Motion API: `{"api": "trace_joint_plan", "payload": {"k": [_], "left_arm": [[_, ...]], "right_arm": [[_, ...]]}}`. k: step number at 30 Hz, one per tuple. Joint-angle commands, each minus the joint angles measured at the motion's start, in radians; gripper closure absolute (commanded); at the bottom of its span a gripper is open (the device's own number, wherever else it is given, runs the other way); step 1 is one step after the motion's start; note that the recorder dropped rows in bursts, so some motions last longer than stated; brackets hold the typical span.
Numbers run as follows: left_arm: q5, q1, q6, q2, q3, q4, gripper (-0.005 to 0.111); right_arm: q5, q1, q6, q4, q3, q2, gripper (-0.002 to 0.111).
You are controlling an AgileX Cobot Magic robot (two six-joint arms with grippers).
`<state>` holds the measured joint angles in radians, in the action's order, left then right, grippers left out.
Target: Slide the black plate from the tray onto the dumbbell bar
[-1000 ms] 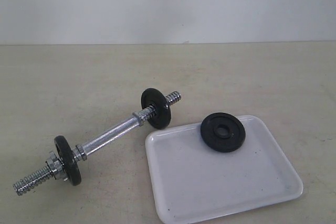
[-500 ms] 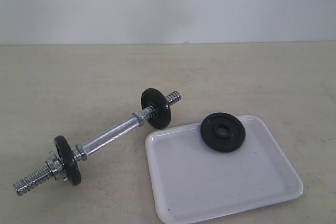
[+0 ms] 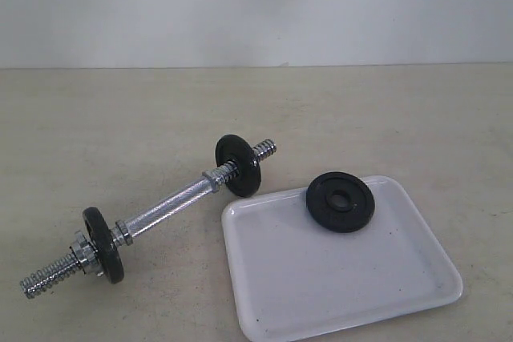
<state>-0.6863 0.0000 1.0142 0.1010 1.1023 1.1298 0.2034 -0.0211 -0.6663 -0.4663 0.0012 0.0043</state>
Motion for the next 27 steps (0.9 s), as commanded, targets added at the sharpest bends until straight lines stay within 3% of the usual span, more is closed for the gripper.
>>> {"api": "trace_joint_plan", "payload": {"k": [1, 8, 12, 18, 22, 27], "left_arm": [[0.037, 0.001, 0.071, 0.005, -0.038, 0.034, 0.102], [0.119, 0.001, 0.071, 0.005, -0.133, 0.034, 0.102], [0.235, 0.001, 0.105, 0.005, -0.224, 0.034, 0.102], [0.365, 0.001, 0.287, 0.006, -0.451, 0.034, 0.102], [0.316, 0.001, 0.442, 0.006, -0.557, -0.001, 0.102], [0.29, 0.001, 0.453, 0.006, -0.623, 0.007, 0.102]], "right_arm": [[-0.083, -0.001, -0.035, 0.003, -0.001, -0.004, 0.108], [-0.416, -0.001, -0.056, -0.001, -0.022, -0.004, 0.108], [-0.543, -0.001, -0.018, -0.152, -0.074, -0.004, 0.108], [-0.675, -0.001, 0.372, -0.38, -0.161, -0.004, 0.108], [-0.873, -0.001, 0.649, -0.51, -0.218, -0.004, 0.108], [-1.037, -0.001, 1.103, -0.765, -0.272, -0.004, 0.108]]}}
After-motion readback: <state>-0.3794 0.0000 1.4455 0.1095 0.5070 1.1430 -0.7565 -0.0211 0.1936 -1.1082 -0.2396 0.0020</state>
